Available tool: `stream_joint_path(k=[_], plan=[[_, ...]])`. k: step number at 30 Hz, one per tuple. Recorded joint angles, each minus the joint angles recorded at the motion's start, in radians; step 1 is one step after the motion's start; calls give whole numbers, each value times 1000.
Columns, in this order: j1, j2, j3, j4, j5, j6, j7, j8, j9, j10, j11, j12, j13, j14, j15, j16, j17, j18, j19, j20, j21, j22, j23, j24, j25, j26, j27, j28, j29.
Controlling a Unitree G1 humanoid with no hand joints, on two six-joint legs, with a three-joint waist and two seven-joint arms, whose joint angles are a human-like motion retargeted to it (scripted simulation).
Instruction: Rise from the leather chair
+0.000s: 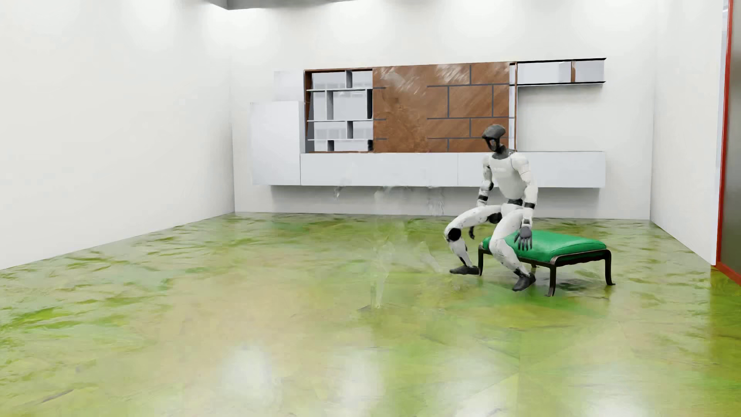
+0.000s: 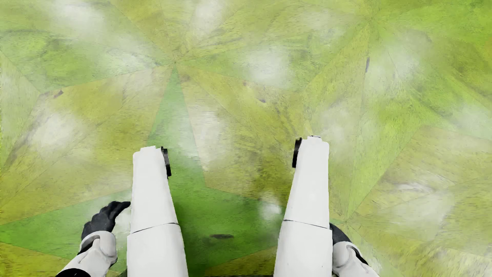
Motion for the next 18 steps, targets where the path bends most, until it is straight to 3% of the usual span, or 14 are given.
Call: stream_joint_path(k=[1,2,3,6,9,10,12,13,18], plan=[[7,15,6,2,-9,1,5,-4,-10,1,-4,-17,3,-7,-7,-23,17,5,5,-19,-6,53,34,-10,24,-9,-51,-11,-8],[8,20,6,3,-15,5,4,-3,-22,2,-3,-22,-6,-11,-13,-36,44,4,7,-22,-31,76,72,-20,93,-6,-30,-19,-27],[19,30,3,-1,-26,6,12,0,-26,-2,0,-22,-3,-12,-8,-46,56,10,41,-22,-39,85,87,-26,116,-5,-16,-19,-71],[48,67,7,-9,-25,11,18,-4,-24,-5,0,-17,-3,3,-9,-74,34,6,29,-27,-28,115,88,-30,108,17,-15,8,-86],[70,93,13,-32,-15,3,10,-4,-24,-7,-2,-5,9,-2,-6,-85,26,18,18,-30,-7,130,49,-15,22,1,-2,0,-61],[72,105,15,-40,-10,-2,9,-6,-16,-9,-11,-7,2,2,-23,-83,30,11,-24,-31,-8,131,53,-17,16,6,9,-4,-64],[74,107,17,-53,-2,-12,6,-7,-6,-21,-8,1,0,40,-23,-78,34,4,-35,-31,-6,129,56,-20,22,7,13,0,-62],[62,98,15,-55,0,-15,2,-6,-2,-22,-1,2,-2,46,-6,-71,35,-9,-11,-18,-4,125,54,-26,23,-7,3,-11,-46],[27,56,7,-59,-1,-28,12,-1,21,-39,2,25,-14,75,-6,-51,27,-10,-2,16,-3,106,49,-24,18,-36,-15,-28,-29]])
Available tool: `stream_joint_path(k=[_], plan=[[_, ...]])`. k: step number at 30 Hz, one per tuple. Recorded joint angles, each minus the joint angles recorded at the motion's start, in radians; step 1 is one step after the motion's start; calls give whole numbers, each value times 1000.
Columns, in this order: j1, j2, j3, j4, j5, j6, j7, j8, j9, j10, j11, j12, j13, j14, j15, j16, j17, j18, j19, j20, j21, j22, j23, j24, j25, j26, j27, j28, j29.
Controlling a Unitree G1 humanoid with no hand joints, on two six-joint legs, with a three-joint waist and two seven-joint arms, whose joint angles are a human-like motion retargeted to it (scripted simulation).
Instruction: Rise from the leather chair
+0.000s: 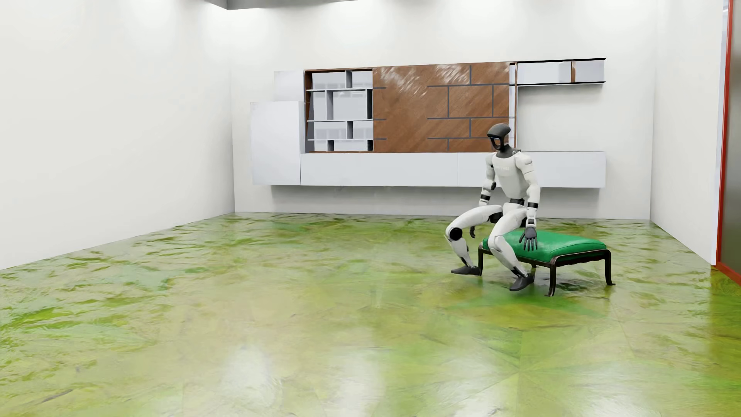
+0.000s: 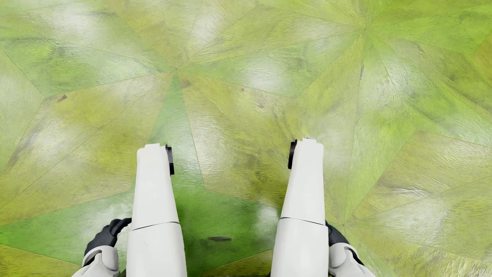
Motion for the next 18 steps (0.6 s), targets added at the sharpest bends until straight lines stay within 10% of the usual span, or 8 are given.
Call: stream_joint_path(k=[12,18], plan=[[-117,-89,2,2,44,24,-6,-15,-80,-177,-195,43,-69,-5,22,-13,-49,41,-29,33,40,8,-23,-9,-4,30,10,16,27],[222,309,12,-18,136,76,77,-105,-242,-672,-751,95,-27,92,163,-45,-81,101,-193,0,41,54,-79,-30,5,65,-47,20,40]])
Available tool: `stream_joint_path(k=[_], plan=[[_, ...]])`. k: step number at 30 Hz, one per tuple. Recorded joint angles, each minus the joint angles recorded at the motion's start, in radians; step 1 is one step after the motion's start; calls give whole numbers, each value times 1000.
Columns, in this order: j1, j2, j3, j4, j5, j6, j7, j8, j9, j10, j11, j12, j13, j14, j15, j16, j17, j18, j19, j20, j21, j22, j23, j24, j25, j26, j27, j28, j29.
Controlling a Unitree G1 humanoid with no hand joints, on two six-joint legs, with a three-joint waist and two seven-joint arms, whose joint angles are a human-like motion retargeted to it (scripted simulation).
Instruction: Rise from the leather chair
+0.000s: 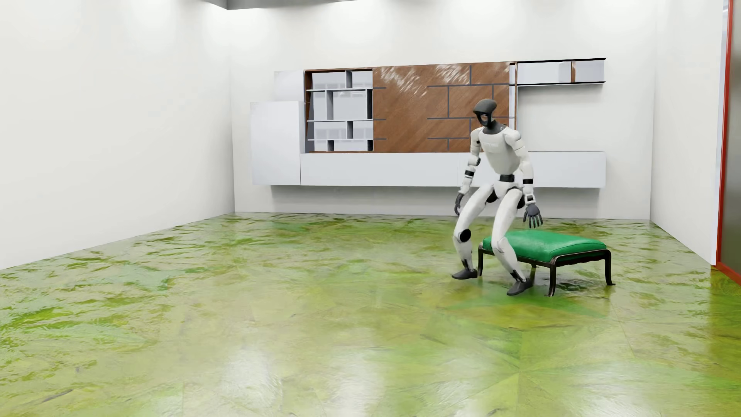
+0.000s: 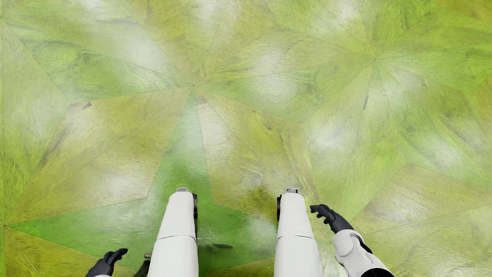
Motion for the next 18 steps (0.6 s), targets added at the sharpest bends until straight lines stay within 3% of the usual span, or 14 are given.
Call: stream_joint_path(k=[1,2,3,4,5,6,7,9,11,13,14,16,18], plan=[[48,39,-7,-30,-2,-12,5,20,-55,-95,-78,0,35,17,30,-4,5,4,-17,-10,-8,13,-14,-1,2,-25,-1,-17,-10],[148,148,-19,-42,6,-7,18,8,-78,-194,-163,0,65,35,65,1,12,17,-46,-45,-26,36,5,-6,-14,-20,-16,-29,15],[259,199,-21,-41,15,6,37,50,-96,-291,-168,-10,102,43,121,-20,14,19,-17,-58,-16,57,17,-14,-11,-25,-18,-42,13],[296,162,-36,-72,1,17,31,88,-151,-378,-118,-17,138,79,200,-36,14,41,27,-89,-41,68,20,14,-15,-13,-17,-60,22],[407,162,-48,-71,8,18,47,108,-177,-497,-88,-15,177,92,217,-43,24,41,41,-79,-54,45,22,12,-12,-16,-11,-60,25],[478,154,-67,-80,2,31,86,46,-192,-574,-82,-29,195,89,208,-70,31,33,33,-47,-66,33,40,56,-60,-90,-15,-77,13],[567,158,-77,-82,-13,27,111,29,-203,-676,-135,-33,228,105,217,-68,46,22,69,-54,-89,-15,44,78,-75,-99,-4,-109,43],[725,156,-102,-82,-26,40,151,-1,-236,-866,-328,-57,285,130,306,-75,66,10,83,-78,-107,-94,75,107,-78,-130,-8,-135,55],[853,162,-119,-90,-7,41,167,-22,-267,-1002,-549,-98,330,150,379,-94,88,8,27,-129,-130,-144,119,139,-88,-143,-12,-123,82],[1024,188,-136,-107,12,28,189,-46,-291,-1188,-721,-154,365,182,361,-109,106,-13,-84,-158,-138,-190,152,138,-90,-163,-16,-116,84],[1058,191,-144,-102,26,32,209,-59,-313,-1199,-763,-169,378,198,355,-115,119,-12,-113,-162,-166,-210,164,144,-79,-157,-8,-113,81],[1105,185,-163,-82,30,35,232,-66,-348,-1197,-691,-185,398,219,323,-122,130,-28,-133,-190,-208,-225,161,141,-78,-159,-6,-94,83],[1089,190,-173,-40,31,66,222,-44,-357,-1059,-587,-159,401,281,352,-127,120,-55,-70,-195,-204,-213,158,131,-53,-157,-30,-81,70]])
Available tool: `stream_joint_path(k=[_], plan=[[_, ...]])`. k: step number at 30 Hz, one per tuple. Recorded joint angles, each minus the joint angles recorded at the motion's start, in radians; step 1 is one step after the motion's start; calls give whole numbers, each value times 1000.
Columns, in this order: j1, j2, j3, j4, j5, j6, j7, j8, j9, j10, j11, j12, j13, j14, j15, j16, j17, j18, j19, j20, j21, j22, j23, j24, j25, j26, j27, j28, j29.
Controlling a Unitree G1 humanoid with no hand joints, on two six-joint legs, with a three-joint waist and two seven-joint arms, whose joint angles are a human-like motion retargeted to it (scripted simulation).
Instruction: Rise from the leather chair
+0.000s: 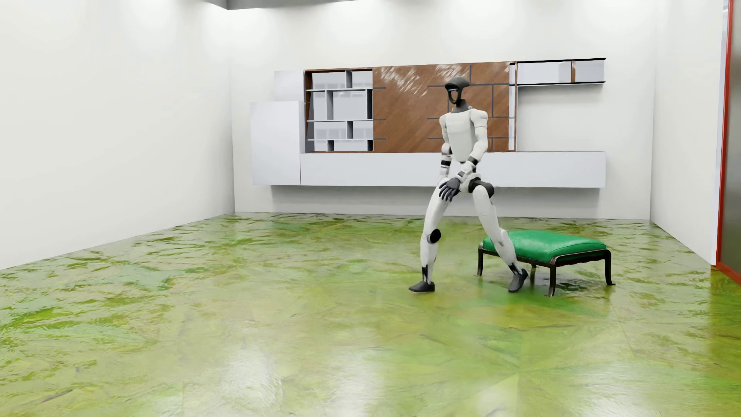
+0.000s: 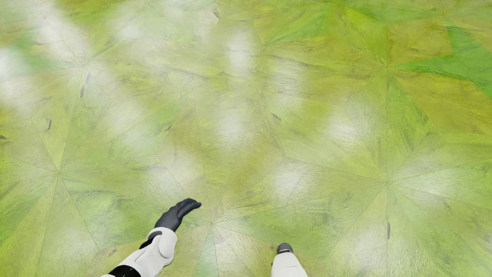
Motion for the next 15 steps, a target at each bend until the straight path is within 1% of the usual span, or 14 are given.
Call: stream_joint_path(k=[1,3,4,5,6,7,8,9,10,11,12,13,14,15], plan=[[-44,41,13,9,19,4,-18,-22,-9,150,-1,36,0,40,-11,-2,-5,-10,-21,18,8,27,3,11,-4,26,9,-19,9],[-208,195,61,21,65,9,-64,-45,-2,539,-91,95,-43,236,-46,-9,-45,-68,-90,51,42,98,22,-11,-36,21,6,-53,43],[-275,288,89,22,76,4,-71,-41,9,698,-151,125,-76,213,-55,-9,-68,-82,-101,70,75,138,29,-19,-17,20,1,-72,53],[-359,376,110,10,79,-9,-86,-65,22,832,-197,161,-123,158,-82,0,-86,-80,-108,102,91,171,41,-19,-18,26,4,-94,64],[-457,452,132,-11,84,-19,-104,-88,10,915,-242,220,-155,141,-103,3,-105,-77,-114,123,149,208,50,-34,-1,46,40,-79,57],[-521,543,164,-26,86,-31,-118,-88,40,939,-290,249,-212,95,-120,7,-123,-95,-106,174,172,232,37,-54,5,31,17,-72,53],[-617,609,190,-44,91,-31,-148,-87,43,935,-330,286,-262,74,-135,12,-135,-109,-109,214,186,270,28,-35,30,49,9,-89,44],[-719,671,216,-65,90,-37,-180,-97,26,878,-379,333,-300,81,-150,22,-148,-125,-92,234,190,287,2,-49,47,51,26,-94,31],[-764,750,241,-85,91,-44,-212,-103,41,747,-423,361,-346,29,-162,30,-156,-128,-75,260,190,307,-13,-54,64,47,8,-89,23],[-800,796,253,-104,83,-48,-220,-94,22,554,-438,414,-366,121,-189,32,-168,-122,-86,299,226,309,-46,-55,62,53,-7,-89,25],[-773,861,257,-112,97,-54,-212,-106,32,285,-463,441,-390,155,-212,30,-145,-102,-84,329,209,313,-71,-91,101,54,-19,-76,-17],[-740,907,258,-109,87,-52,-186,-127,8,10,-459,486,-398,172,-240,34,-153,-84,-42,362,237,314,-96,-97,84,42,-29,-86,-20],[-733,924,257,-104,82,-61,-142,-154,-20,-195,-422,510,-407,214,-281,42,-137,-106,-13,412,230,324,-97,-106,64,38,-30,-105,-5],[-735,962,262,-103,69,-69,-136,-161,-30,-245,-396,532,-401,229,-304,44,-129,-124,11,451,225,327,-109,-83,49,48,-41,-92,0]])
